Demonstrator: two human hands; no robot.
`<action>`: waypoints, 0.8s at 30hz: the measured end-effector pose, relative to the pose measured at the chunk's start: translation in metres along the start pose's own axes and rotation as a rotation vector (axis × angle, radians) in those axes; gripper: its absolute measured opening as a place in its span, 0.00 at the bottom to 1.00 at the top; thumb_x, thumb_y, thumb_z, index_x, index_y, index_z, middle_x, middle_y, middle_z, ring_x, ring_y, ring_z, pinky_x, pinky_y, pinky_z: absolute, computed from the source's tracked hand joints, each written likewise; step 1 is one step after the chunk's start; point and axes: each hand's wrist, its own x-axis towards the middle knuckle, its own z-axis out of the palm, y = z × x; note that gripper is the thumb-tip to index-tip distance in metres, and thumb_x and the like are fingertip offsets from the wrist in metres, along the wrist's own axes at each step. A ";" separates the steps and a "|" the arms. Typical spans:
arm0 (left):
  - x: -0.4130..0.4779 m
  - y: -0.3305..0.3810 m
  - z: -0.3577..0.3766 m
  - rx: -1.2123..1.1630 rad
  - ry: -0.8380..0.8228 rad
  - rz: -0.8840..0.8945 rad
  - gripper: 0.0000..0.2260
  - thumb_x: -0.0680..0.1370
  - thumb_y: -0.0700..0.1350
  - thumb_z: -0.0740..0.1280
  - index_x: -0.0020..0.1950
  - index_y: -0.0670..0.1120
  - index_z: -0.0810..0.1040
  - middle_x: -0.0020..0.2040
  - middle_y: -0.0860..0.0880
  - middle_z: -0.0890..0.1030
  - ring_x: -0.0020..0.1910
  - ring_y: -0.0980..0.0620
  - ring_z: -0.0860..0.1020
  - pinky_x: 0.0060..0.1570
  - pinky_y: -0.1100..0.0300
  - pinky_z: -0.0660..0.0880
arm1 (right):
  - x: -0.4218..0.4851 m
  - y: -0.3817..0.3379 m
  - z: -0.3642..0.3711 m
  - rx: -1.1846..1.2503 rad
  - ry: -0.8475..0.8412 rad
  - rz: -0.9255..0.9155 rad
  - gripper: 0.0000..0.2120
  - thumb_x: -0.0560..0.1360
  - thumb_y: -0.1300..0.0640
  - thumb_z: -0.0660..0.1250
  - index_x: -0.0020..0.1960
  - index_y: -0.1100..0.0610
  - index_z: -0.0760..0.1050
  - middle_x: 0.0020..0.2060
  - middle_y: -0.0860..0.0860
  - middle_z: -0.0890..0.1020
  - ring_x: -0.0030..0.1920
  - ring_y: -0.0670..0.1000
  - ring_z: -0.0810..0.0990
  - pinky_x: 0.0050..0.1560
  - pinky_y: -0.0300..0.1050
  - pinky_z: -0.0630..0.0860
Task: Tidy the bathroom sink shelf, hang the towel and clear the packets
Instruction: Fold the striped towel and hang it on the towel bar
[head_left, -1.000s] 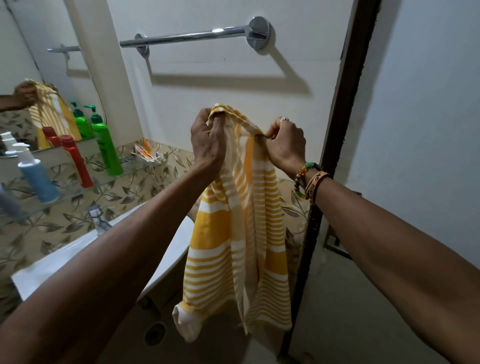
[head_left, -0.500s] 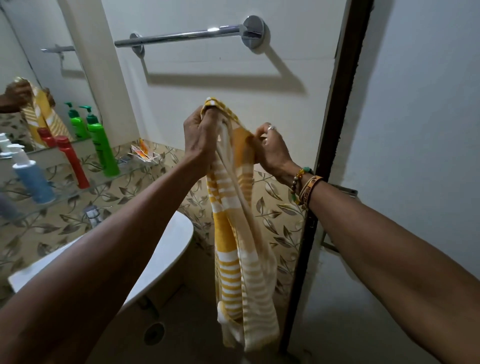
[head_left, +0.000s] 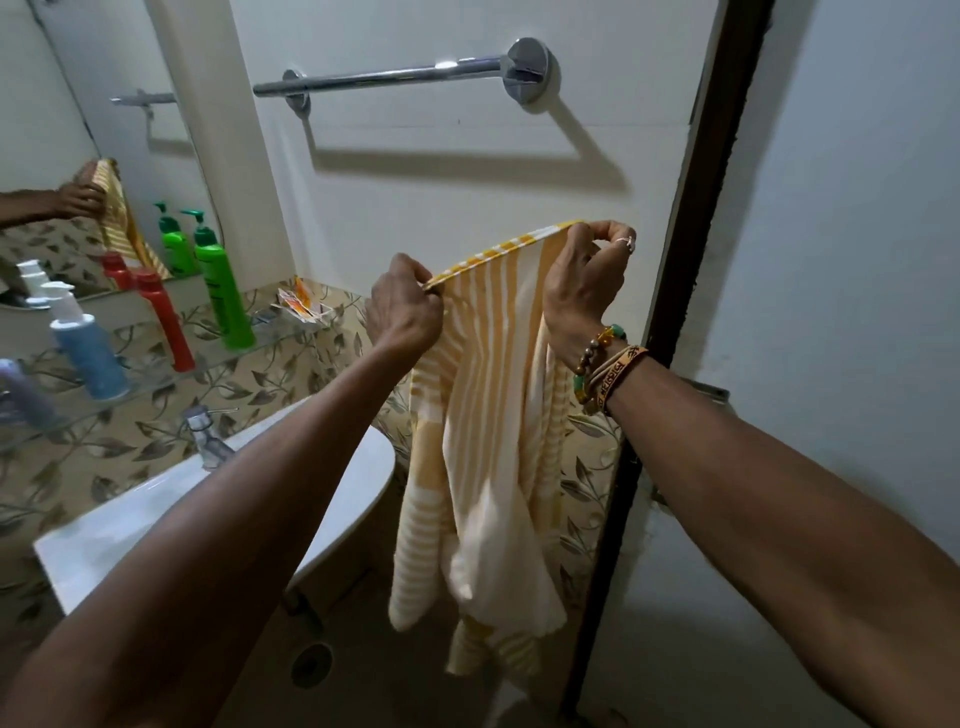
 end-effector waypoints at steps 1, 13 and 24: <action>-0.001 -0.005 0.001 0.019 0.005 -0.018 0.08 0.77 0.42 0.67 0.54 0.51 0.77 0.52 0.46 0.80 0.54 0.43 0.77 0.46 0.54 0.71 | -0.001 -0.003 0.001 0.022 0.007 -0.002 0.01 0.78 0.62 0.57 0.48 0.59 0.67 0.29 0.45 0.70 0.22 0.35 0.70 0.24 0.28 0.64; 0.008 -0.043 -0.006 0.298 -0.077 0.046 0.12 0.83 0.49 0.61 0.58 0.42 0.77 0.57 0.35 0.79 0.58 0.34 0.76 0.46 0.50 0.67 | 0.011 -0.010 -0.007 0.054 -0.172 0.169 0.09 0.78 0.58 0.61 0.53 0.61 0.76 0.38 0.49 0.78 0.36 0.43 0.76 0.37 0.36 0.71; 0.006 0.011 -0.013 -0.061 -0.183 0.159 0.13 0.69 0.55 0.78 0.32 0.51 0.80 0.32 0.50 0.81 0.33 0.52 0.78 0.31 0.58 0.73 | 0.006 0.023 -0.010 -0.389 -1.099 0.225 0.10 0.70 0.54 0.78 0.49 0.57 0.84 0.46 0.52 0.87 0.46 0.48 0.85 0.51 0.44 0.83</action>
